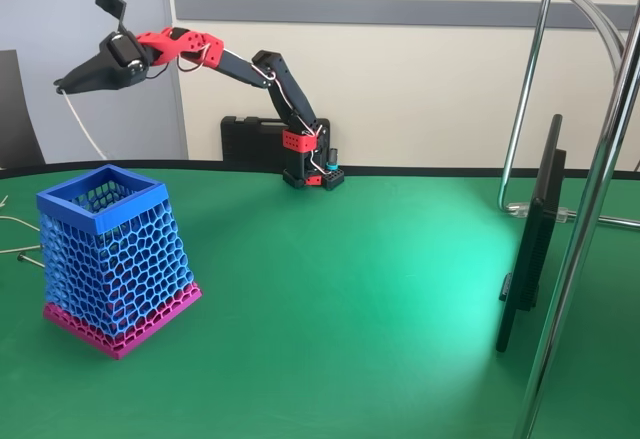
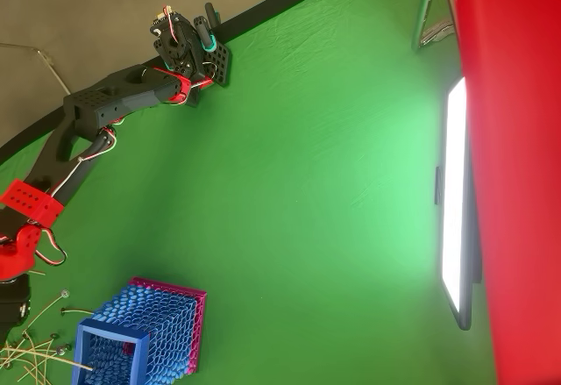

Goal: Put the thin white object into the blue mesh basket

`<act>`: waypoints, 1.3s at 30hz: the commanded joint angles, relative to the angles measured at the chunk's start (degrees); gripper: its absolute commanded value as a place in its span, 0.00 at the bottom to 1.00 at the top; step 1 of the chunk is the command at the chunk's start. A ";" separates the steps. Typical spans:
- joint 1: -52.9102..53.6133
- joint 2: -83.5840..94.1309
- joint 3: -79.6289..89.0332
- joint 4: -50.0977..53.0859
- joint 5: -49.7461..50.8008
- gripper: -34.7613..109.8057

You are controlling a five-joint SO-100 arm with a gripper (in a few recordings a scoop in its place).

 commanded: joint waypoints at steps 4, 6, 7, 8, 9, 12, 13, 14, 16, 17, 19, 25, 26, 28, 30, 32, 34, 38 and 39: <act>-2.46 0.26 2.81 1.67 -9.67 0.31; -2.64 0.18 5.36 2.20 -13.10 0.31; -2.64 0.35 7.12 2.55 -14.85 0.30; -2.64 0.44 8.79 2.55 -16.26 0.30; -2.64 0.62 10.46 2.37 -17.14 0.30; -2.46 0.70 13.27 3.43 -19.42 0.30; -2.37 1.14 14.59 3.43 -19.86 0.32; -2.37 1.49 15.64 3.34 -19.95 0.33; -2.37 2.11 16.44 3.60 -19.34 0.35; -2.55 2.37 16.17 4.13 -18.54 0.35; -2.90 2.46 13.71 7.12 -17.05 0.35; -3.34 2.02 9.67 11.34 -15.29 0.36; -3.25 2.11 9.84 11.34 -15.21 0.37; -3.16 2.29 9.67 11.51 -14.85 0.38; -3.16 2.46 9.14 11.78 -14.85 0.38; -3.16 2.29 7.29 12.30 -14.15 0.38; -3.43 1.41 3.34 14.59 -13.71 0.37; -4.04 0.09 -4.48 18.11 -12.39 0.36; -4.13 0.00 -5.89 18.11 -12.04 0.35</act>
